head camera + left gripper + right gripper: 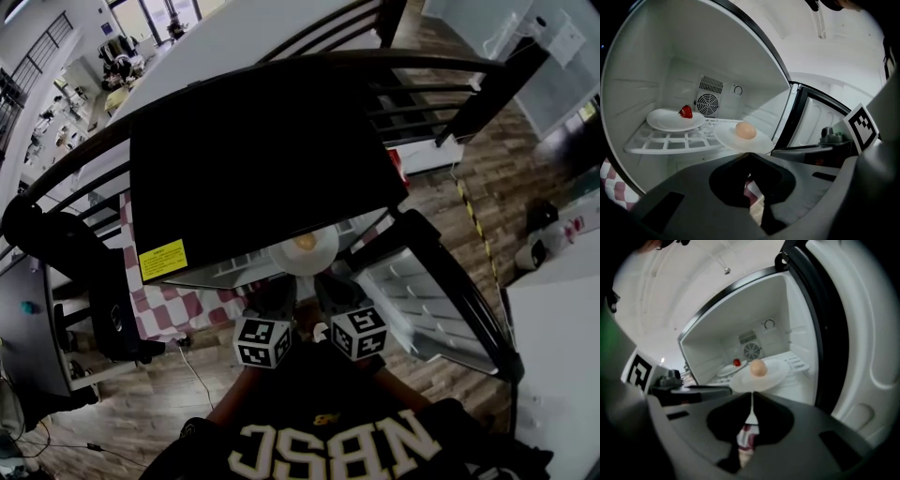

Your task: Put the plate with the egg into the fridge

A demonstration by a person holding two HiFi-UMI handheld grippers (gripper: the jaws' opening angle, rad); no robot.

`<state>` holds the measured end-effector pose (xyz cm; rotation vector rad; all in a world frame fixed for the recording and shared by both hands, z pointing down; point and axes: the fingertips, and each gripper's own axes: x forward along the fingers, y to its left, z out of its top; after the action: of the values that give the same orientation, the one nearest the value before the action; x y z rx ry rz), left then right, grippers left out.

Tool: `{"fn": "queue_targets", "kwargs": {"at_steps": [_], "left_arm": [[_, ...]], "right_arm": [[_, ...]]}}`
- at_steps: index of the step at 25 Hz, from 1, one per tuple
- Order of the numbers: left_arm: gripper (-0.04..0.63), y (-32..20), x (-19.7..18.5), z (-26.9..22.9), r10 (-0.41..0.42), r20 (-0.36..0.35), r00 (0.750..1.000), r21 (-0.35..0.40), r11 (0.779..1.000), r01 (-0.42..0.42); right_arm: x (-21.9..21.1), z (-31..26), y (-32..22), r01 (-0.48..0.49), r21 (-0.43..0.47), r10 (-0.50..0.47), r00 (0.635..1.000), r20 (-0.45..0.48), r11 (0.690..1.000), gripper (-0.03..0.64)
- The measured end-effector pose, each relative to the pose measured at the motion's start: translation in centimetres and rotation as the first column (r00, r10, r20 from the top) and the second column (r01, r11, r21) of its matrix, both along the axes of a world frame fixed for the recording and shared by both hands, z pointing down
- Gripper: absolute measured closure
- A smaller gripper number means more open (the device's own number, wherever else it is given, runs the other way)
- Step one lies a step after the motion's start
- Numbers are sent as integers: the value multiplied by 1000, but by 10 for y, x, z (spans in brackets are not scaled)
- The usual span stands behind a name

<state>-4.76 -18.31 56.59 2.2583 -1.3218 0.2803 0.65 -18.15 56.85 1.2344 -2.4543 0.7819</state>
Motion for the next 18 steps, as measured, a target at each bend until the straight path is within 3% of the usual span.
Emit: {"fn": "queue_targets", "kwargs": {"at_steps": [11,18], "left_arm": [[574,-22,1,-2,10,15,1000,5,1000,-10],[574,-40,-1,-1,7,-12,1000,-15,1000,-7]], "right_arm": [[-2,-2,-23,-5,-4,5,1000,17,1000,586],[-6,-2,-42,-7,-5,7,1000,22,1000,586]]}}
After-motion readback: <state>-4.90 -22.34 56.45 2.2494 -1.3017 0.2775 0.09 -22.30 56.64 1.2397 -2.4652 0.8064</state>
